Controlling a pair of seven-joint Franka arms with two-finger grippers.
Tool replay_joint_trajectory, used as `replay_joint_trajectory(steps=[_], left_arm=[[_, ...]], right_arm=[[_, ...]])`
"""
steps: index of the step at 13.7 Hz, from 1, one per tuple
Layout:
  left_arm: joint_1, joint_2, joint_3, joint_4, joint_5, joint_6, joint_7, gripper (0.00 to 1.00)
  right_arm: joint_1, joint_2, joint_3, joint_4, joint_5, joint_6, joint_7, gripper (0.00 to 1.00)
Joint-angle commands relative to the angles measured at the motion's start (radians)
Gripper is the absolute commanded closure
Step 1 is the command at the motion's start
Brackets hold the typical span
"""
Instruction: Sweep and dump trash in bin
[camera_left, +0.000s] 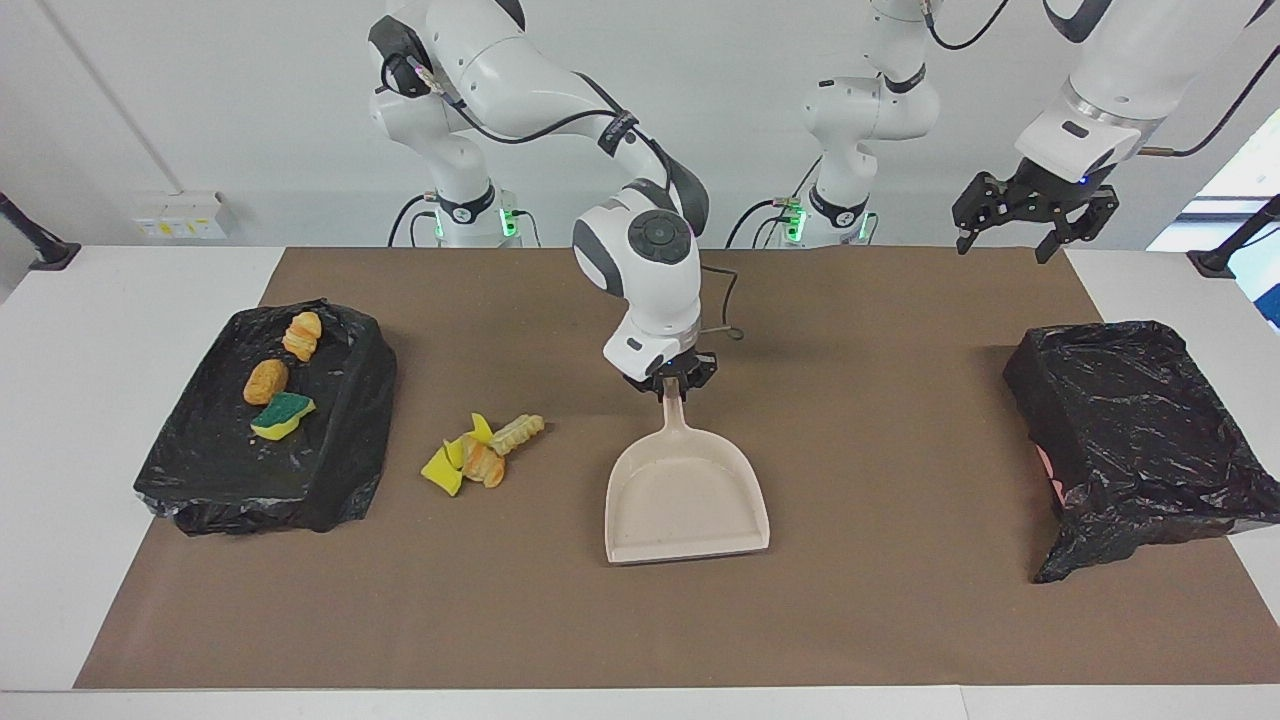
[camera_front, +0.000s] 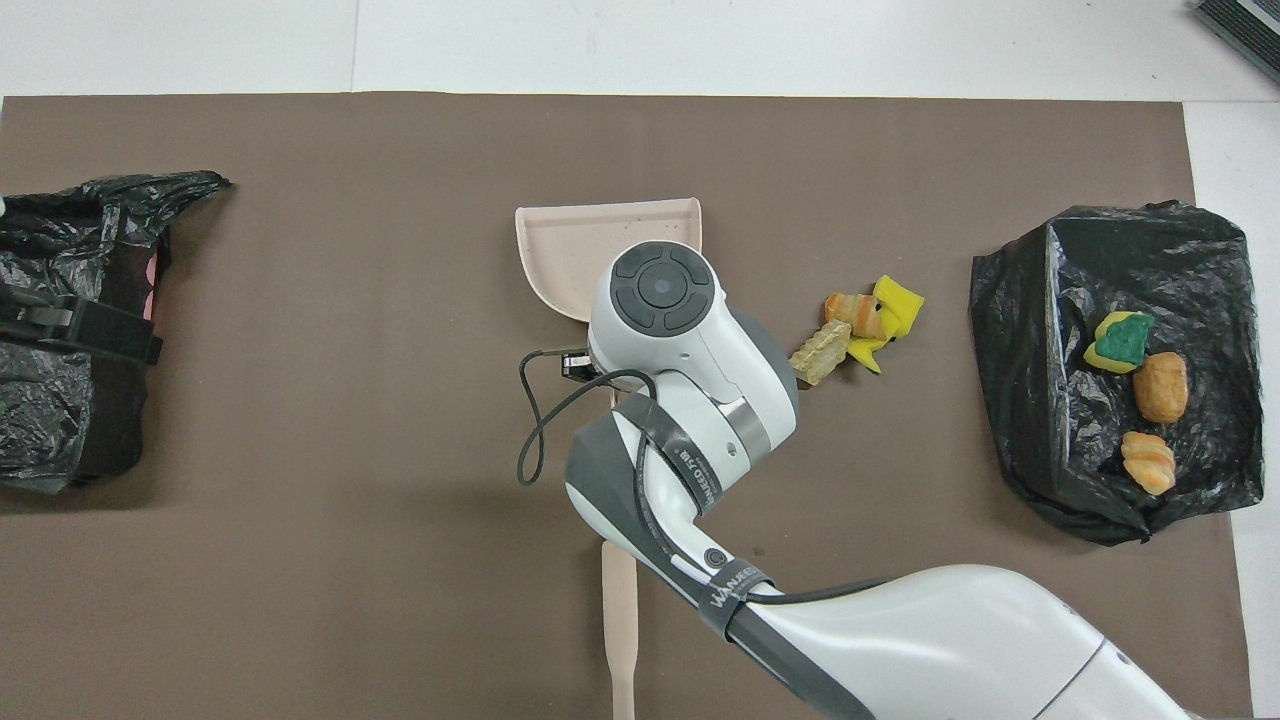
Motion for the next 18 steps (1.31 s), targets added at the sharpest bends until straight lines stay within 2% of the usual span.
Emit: replay_joint_trajectory(steps=[1,2,5,6,8,11,15,18], left_arm=[[0.004,-0.026,0.004,-0.026,-0.013,-0.007,-0.002,0.00],[0.004,-0.027,0.004,-0.028,-0.013,-0.007,-0.004,0.00],[0.001,-0.026,0.002,-0.026,-0.013,-0.001,0.001,0.00],[0.002,-0.026,0.002,-0.028,-0.013,0.005,0.007,0.00],[0.004,-0.026,0.002,-0.026,-0.013,0.008,0.012,0.00],[0.004,-0.021,0.004,-0.023,-0.013,0.019,0.012,0.00],[0.004,-0.015,0.002,-0.022,-0.015,0.056,0.010,0.00],[-0.007,0.011,0.002,-0.020,-0.012,0.090,0.007,0.00]], right_arm=[[-0.010,-0.003,0.007,-0.035,0.006,0.035,0.012,0.92],[-0.012,-0.006,0.007,-0.044,0.006,0.043,0.012,0.76],[-0.014,-0.006,0.007,-0.047,0.011,0.063,0.012,0.69],[-0.014,-0.006,0.007,-0.049,0.011,0.063,0.011,0.60],[-0.014,-0.006,0.007,-0.041,-0.002,0.058,0.001,0.00],[-0.015,-0.014,0.006,-0.034,-0.002,0.058,0.007,0.00],[-0.116,-0.119,0.006,-0.043,0.034,0.014,-0.005,0.00],[-0.144,-0.231,0.006,-0.046,0.040,-0.188,-0.103,0.00]])
